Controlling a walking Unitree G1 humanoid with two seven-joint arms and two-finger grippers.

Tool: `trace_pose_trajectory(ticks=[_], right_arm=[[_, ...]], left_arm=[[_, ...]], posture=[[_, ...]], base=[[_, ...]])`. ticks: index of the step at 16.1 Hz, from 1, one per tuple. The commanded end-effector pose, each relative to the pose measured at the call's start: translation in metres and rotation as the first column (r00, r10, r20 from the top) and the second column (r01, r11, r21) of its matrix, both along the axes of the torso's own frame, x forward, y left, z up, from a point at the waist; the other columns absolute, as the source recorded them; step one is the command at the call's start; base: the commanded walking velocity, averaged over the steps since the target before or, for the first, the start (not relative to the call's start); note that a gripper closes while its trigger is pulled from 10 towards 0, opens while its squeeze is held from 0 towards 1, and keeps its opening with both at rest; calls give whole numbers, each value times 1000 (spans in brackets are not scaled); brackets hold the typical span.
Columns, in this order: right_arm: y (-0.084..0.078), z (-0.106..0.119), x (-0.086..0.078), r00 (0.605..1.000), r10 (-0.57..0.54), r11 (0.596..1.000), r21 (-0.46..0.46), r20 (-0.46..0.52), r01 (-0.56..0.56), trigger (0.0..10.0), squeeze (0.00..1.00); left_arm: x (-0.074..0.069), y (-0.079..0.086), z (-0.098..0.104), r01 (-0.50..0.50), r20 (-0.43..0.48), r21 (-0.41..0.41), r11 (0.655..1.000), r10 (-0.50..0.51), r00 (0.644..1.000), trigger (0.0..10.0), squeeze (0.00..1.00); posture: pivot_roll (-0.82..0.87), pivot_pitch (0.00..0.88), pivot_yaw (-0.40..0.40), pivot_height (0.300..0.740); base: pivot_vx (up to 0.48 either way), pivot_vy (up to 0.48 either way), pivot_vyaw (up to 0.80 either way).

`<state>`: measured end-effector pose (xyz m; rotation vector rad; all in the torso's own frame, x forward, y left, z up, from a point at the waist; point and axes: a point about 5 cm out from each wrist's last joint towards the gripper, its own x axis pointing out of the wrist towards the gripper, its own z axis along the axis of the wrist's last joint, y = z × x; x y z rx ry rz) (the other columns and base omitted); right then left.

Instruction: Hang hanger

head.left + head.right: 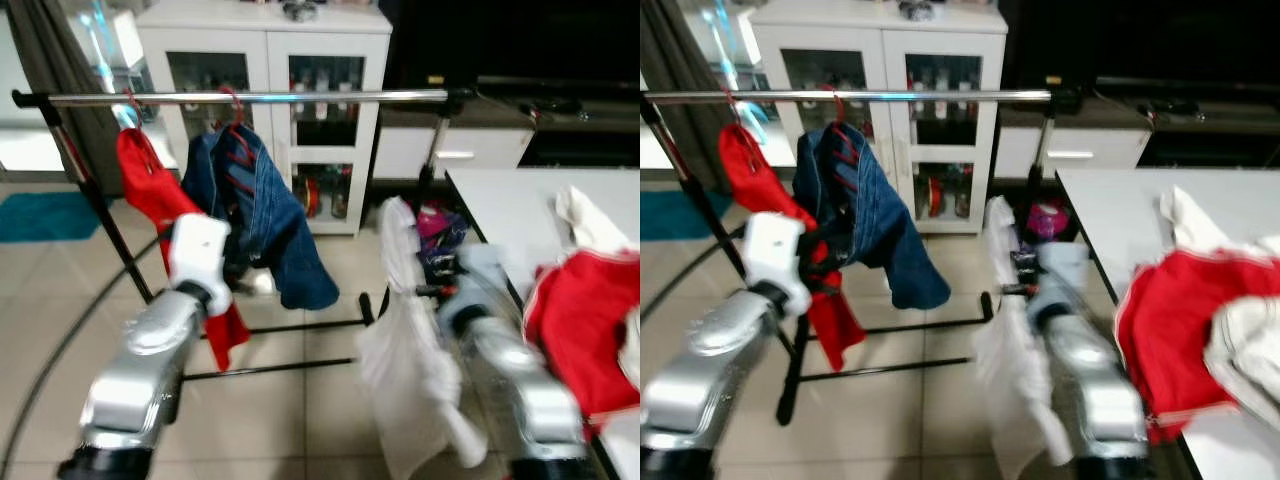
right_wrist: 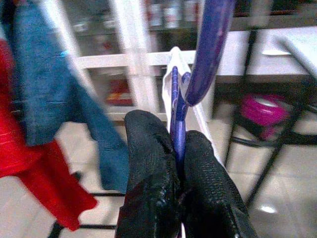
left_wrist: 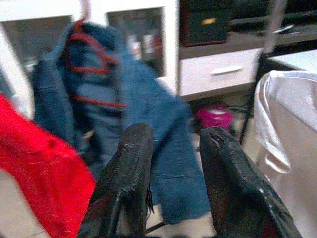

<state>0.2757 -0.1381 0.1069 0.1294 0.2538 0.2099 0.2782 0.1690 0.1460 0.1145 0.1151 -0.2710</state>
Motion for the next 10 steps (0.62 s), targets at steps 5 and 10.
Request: trace_pose_trajectory(ticks=[5, 10], right_arm=[[-9, 13, 10, 998, 16, 994, -106, 66, -9, 10000, 0], [-10, 22, 19, 995, 10, 987, -160, 99, 6, 10000, 0]], left_arm=[[0, -6, 2, 20, 15, 4, 1000, -20, 1000, 10000, 0], [-1, -7, 4, 40, 21, 26, 999, -41, 999, 10000, 0]], posture=[[-92, 0, -30, 740], [-85, 0, -32, 740]], base=[[362, 0, 0], [362, 0, 640]])
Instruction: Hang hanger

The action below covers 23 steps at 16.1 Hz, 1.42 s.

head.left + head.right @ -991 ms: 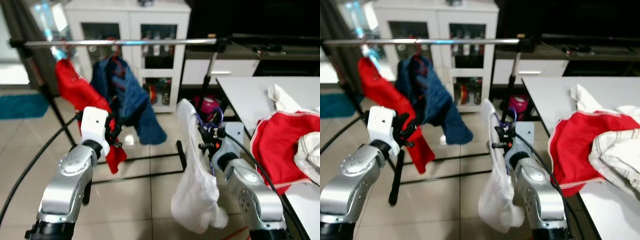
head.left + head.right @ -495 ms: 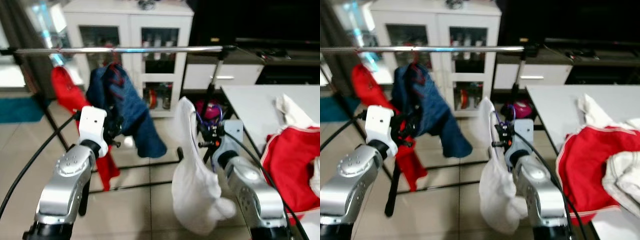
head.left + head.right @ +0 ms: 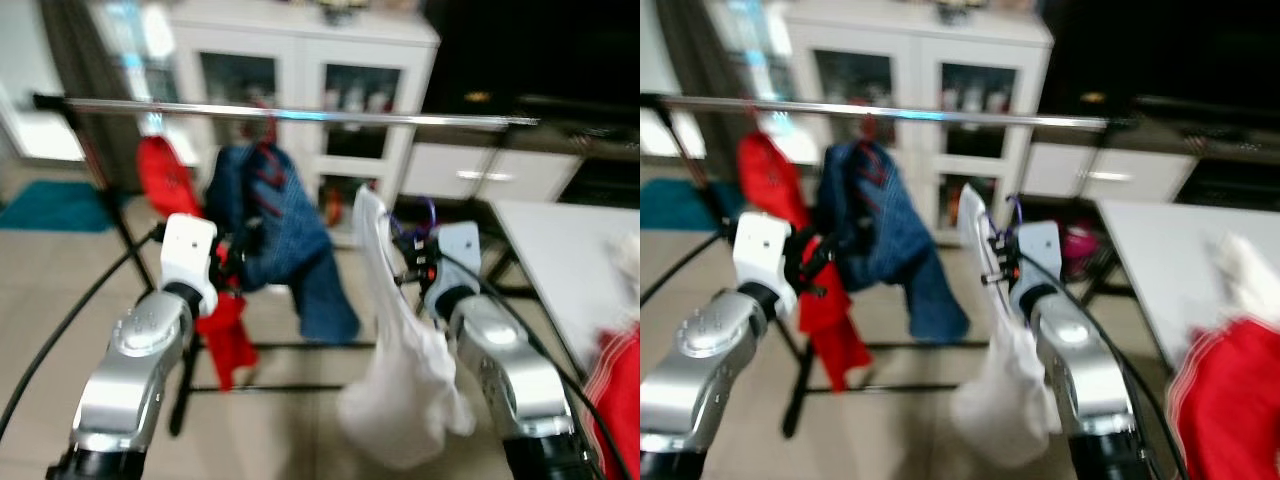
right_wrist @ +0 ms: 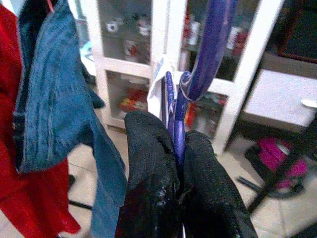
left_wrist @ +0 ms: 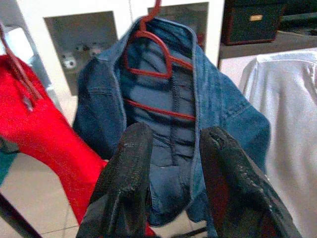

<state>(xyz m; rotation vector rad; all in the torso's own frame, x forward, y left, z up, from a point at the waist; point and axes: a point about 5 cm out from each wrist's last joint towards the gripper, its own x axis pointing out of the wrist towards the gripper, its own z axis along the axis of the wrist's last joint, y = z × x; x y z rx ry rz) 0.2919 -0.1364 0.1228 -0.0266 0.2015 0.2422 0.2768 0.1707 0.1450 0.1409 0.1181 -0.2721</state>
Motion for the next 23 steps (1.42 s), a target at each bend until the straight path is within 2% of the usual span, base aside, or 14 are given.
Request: trace_pose_trajectory(ticks=[1, 3, 7, 8, 10, 11, 12, 13, 14, 18, 21, 23], right_arm=[[-11, 6, 2, 999, -43, 999, -14, 34, 44, 10000, 0], [-15, 13, 9, 997, -42, 997, -61, 63, 46, 10000, 0], [-14, 33, 21, 990, 2, 997, -80, 139, 9, 10000, 0], [-14, 38, 26, 989, 2, 996, -84, 147, 11, 10000, 0], [-18, 49, 40, 987, -27, 995, -94, 161, 42, 10000, 0], [-19, 51, 44, 986, -34, 994, -100, 164, 50, 10000, 0], [-22, 58, 56, 984, -52, 991, -111, 170, 72, 10000, 0], [-22, 60, 60, 984, -58, 990, -114, 171, 78, 10000, 0], [-23, 65, 73, 984, -65, 986, -139, 164, 89, 10000, 0], [-28, 76, 101, 986, -93, 980, -161, 139, 115, 10000, 0], [-31, 80, 109, 986, -106, 976, -174, 128, 127, 10000, 0], [-39, 86, 121, 981, -154, 966, -192, 114, 174, 10000, 0]], left_arm=[[0, -8, 5, 38, 21, 0, 999, -38, 999, 10000, 0], [-1, -9, 4, 50, 19, 16, 999, -51, 999, 10000, 0], [-1, -10, 5, 75, 20, 40, 996, -75, 997, 10000, 0], [-3, -12, 5, 109, 15, 38, 993, -110, 994, 10000, 0], [-10, -20, 7, 259, -13, 70, 963, -259, 966, 10000, 0], [-11, -21, 9, 295, -11, 71, 953, -295, 955, 10000, 0], [-15, -22, 13, 374, -12, 80, 924, -375, 927, 10000, 0], [-16, -21, 15, 396, -15, 86, 914, -397, 918, 10000, 0], [-18, -16, 19, 433, -24, 103, 895, -433, 901, 10000, 0], [-21, -9, 31, 499, -26, 106, 860, -500, 866, 10000, 0], [-23, -8, 35, 514, -26, 107, 851, -515, 857, 10000, 0], [-29, -3, 47, 545, -23, 120, 830, -546, 837, 10000, 0]], posture=[[-85, 0, -32, 740], [-79, 0, -34, 740], [-72, 0, -27, 740], [-72, 0, -25, 740], [-72, 0, -25, 740], [-74, 0, -23, 740], [-74, 0, -22, 740], [-74, 0, -22, 740], [-69, 0, -25, 740], [-58, 0, -27, 740], [-51, 0, -31, 740], [-6, 0, -32, 740]], base=[[364, 0, 0], [364, 0, 0], [359, 0, 0], [0, 0, 0], [0, 0, 0], [0, 0, 0], [0, 0, 0], [0, 0, 0], [0, 0, 0], [0, 0, 0], [0, 0, 0], [0, 0, 0]])
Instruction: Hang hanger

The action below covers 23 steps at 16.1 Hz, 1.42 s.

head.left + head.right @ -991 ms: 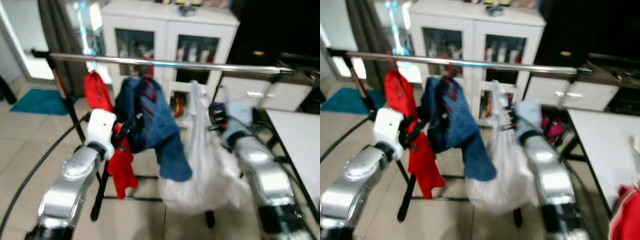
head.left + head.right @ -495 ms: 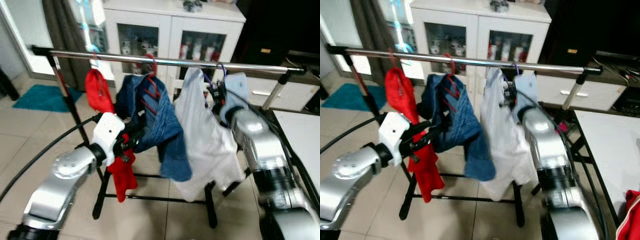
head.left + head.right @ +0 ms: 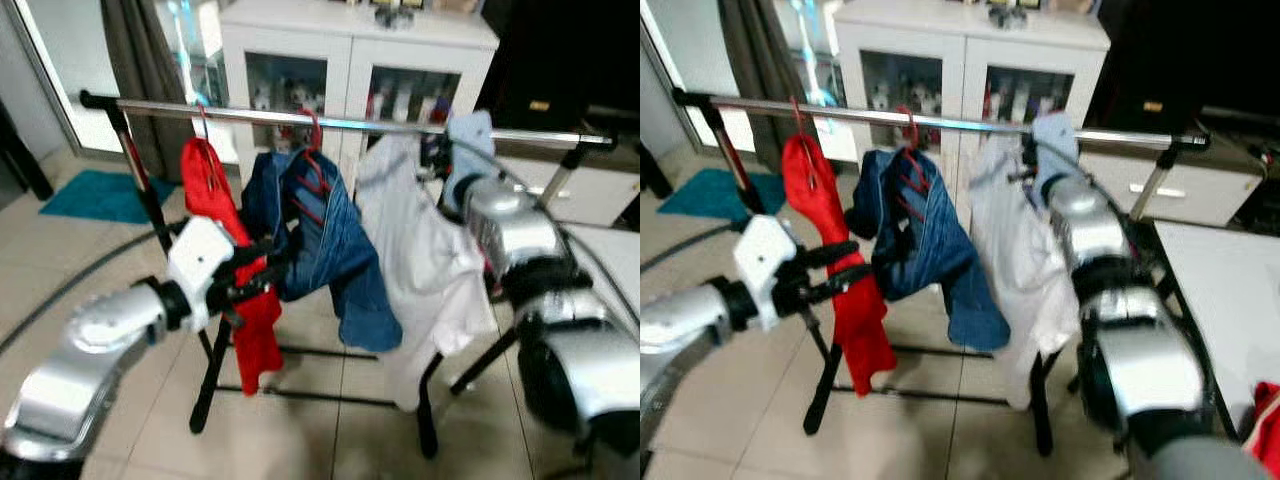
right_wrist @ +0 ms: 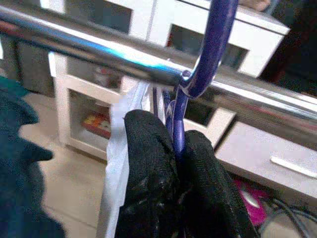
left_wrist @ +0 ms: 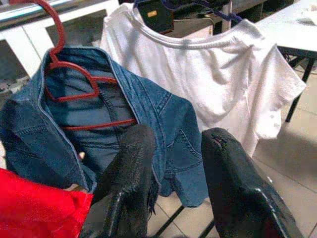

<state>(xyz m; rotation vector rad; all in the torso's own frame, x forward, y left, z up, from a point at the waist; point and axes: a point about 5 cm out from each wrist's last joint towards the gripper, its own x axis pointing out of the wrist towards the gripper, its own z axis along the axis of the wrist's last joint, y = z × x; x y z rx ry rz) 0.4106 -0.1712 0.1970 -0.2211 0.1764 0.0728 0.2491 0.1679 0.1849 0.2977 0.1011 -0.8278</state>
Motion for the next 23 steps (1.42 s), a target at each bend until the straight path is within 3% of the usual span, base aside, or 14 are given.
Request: trace_pose_trajectory(ticks=[1, 9, 11, 17, 18, 19, 20, 22, 23], right_arm=[[-8, 12, 5, 998, -42, 999, -8, 42, 42, 10000, 0], [-13, 0, 5, 998, -53, 998, -34, -45, 52, 10000, 0], [-13, -15, 1, 992, -27, 998, -64, -126, 19, 10000, 0], [-18, -17, 0, 991, -43, 999, -35, -125, 38, 10000, 0], [-20, -14, 1, 993, -48, 999, -7, -107, 48, 10000, 796], [-21, -13, 1, 994, -50, 999, 3, -100, 51, 10000, 796], [-22, -10, 1, 995, -58, 998, 20, -82, 60, 10000, 1000], [-22, -1, 3, 999, -40, 997, 66, -26, 42, 10000, 1000], [-21, 0, 3, 1000, -9, 999, 38, -30, 10, 10000, 1000]], left_arm=[[-7, 3, 14, 41, 17, 8, 999, -41, 999, 10000, 0], [-25, 9, 25, 91, -38, 53, 994, -89, 995, 10000, 0], [-24, 7, 22, 93, -53, 49, 994, -90, 994, 10000, 0], [-22, 6, 18, 83, -72, 52, 995, -79, 994, 10000, 0], [-20, 6, 17, 73, -71, 51, 996, -69, 995, 10000, 0], [-20, 7, 17, 69, -71, 50, 996, -66, 995, 10000, 0], [-18, 7, 15, 58, -69, 45, 997, -55, 996, 10000, 0], [-8, 5, 11, 2, -57, 15, 1000, -1, 998, 10000, 0], [-2, 5, 9, -35, -42, 12, 999, 35, 999, 10000, 0]], posture=[[34, 0, -25, 740], [87, 47, -10, 740], [85, 52, -10, 740], [76, 52, 2, 740], [71, 47, 5, 740], [71, 47, 5, 740], [65, 40, 7, 740], [36, 17, 19, 740], [22, 8, 23, 740]], base=[[0, 0, 0], [0, 0, 0], [0, 0, 0], [0, 0, 0], [0, 0, 0], [0, 0, 0], [0, 0, 0], [0, 0, 0], [0, 0, 0]])
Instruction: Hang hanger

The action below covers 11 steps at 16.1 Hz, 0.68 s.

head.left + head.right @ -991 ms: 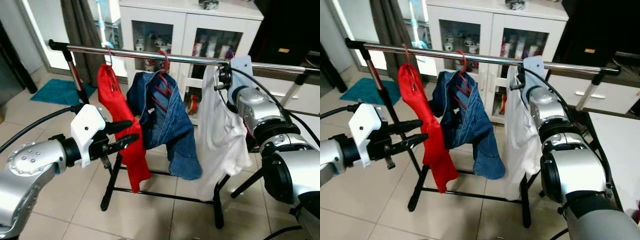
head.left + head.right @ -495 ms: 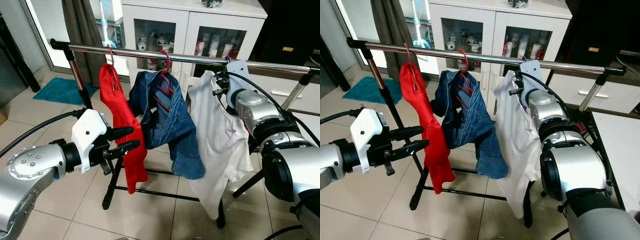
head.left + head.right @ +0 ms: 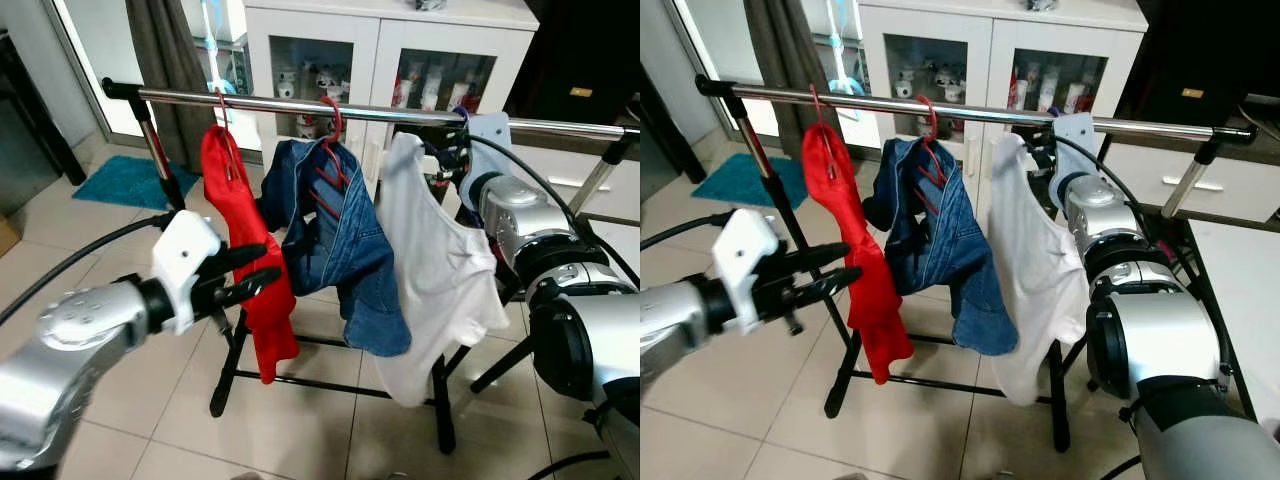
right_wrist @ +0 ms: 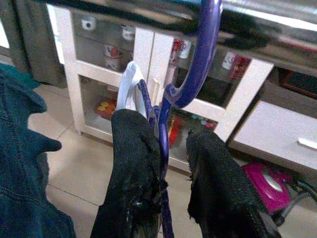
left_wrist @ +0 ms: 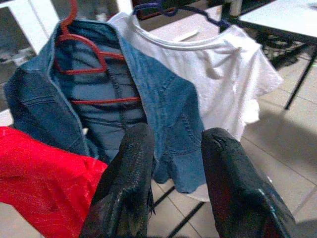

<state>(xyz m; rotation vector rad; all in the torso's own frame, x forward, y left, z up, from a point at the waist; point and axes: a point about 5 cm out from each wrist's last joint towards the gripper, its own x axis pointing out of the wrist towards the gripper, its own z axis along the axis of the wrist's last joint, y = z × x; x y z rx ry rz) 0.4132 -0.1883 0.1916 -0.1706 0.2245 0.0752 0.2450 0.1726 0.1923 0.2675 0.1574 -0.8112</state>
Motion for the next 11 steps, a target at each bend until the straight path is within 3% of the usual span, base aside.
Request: trace_pose_trajectory(ticks=[1, 5, 6, 9, 10, 11], right_arm=[[-2, 6, 0, 999, 29, 1000, -3, 26, -29, 10000, 1000], [-4, 15, -8, 984, 131, 991, 16, 117, -134, 10000, 1000], [-4, 15, -16, 976, 160, 985, 47, 145, -168, 10000, 1000], [2, 15, -55, 938, 219, 965, 83, 268, -249, 10000, 1000], [11, 6, -76, 923, 266, 947, 105, 278, -304, 10000, 1000], [15, 1, -86, 918, 265, 941, 127, 294, -313, 10000, 1000]], left_arm=[[5, 0, 1, -22, 21, 9, 1000, 22, 1000, 10000, 0], [16, 1, -7, -150, 51, -42, 988, 152, 987, 10000, 0], [19, 1, -10, -193, 55, -50, 980, 196, 979, 10000, 0], [23, -5, -18, -286, 63, -77, 955, 291, 955, 10000, 0], [20, -9, -21, -278, 72, -71, 958, 283, 956, 10000, 0], [18, -11, -21, -271, 78, -66, 960, 276, 958, 10000, 0]], posture=[[15, 4, 24, 740], [-43, 0, 37, 740], [-43, 0, 37, 740], [-70, 0, 27, 740], [-65, 0, 20, 740], [-54, 0, 13, 740]], base=[[0, 0, 0], [0, 0, 0], [0, 0, 0], [0, 0, 0], [0, 0, 0], [0, 0, 0]])
